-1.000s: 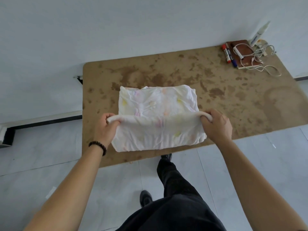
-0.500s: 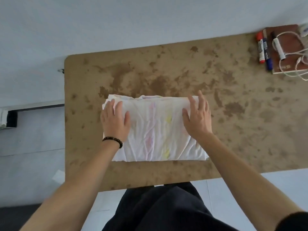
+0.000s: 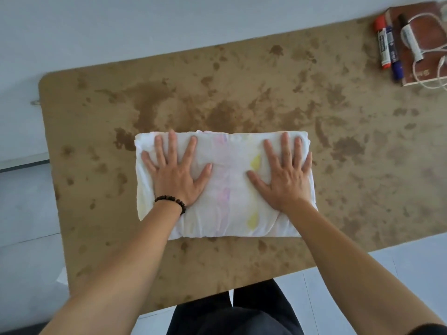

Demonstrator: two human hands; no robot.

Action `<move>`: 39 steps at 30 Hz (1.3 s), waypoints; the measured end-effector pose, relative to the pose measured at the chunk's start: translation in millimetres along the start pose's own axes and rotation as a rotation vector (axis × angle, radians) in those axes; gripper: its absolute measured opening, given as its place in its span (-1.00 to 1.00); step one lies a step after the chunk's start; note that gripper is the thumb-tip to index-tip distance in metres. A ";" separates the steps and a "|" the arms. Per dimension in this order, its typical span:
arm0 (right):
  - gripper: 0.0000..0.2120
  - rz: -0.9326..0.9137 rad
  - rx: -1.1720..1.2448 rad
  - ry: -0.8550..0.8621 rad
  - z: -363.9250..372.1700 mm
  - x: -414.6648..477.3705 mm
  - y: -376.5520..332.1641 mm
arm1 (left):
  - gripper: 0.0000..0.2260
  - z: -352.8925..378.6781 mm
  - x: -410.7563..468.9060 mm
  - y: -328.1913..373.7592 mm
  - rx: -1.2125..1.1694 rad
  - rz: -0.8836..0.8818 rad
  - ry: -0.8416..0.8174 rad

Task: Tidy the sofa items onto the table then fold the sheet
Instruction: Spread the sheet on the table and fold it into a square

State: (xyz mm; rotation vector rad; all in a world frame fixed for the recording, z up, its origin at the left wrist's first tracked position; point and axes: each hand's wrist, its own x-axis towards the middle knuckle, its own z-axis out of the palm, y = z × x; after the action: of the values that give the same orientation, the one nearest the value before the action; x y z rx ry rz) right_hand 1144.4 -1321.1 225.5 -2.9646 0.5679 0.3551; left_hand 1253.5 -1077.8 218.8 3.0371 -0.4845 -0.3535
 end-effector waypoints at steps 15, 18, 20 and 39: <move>-0.36 -0.044 0.071 0.184 16.3 1.7 5.8 | -0.42 11.9 3.0 -4.7 -0.098 0.028 0.162; -0.39 -0.059 0.079 0.204 17.1 0.2 7.5 | -0.43 11.4 0.9 -4.6 -0.084 0.034 0.154; -0.42 -0.067 0.088 0.211 14.3 -1.8 8.0 | -0.43 7.3 0.3 -3.8 -0.093 0.047 0.122; -0.42 -0.239 0.177 0.217 42.4 -115.7 -66.5 | -0.65 8.7 -152.2 -8.8 -0.724 -0.813 0.489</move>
State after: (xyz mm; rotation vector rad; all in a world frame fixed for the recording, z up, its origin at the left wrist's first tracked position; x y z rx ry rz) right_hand 1056.0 -1212.8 216.7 -2.8709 0.2423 -0.0378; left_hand 1113.4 -1022.1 242.6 2.3096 0.7539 0.1799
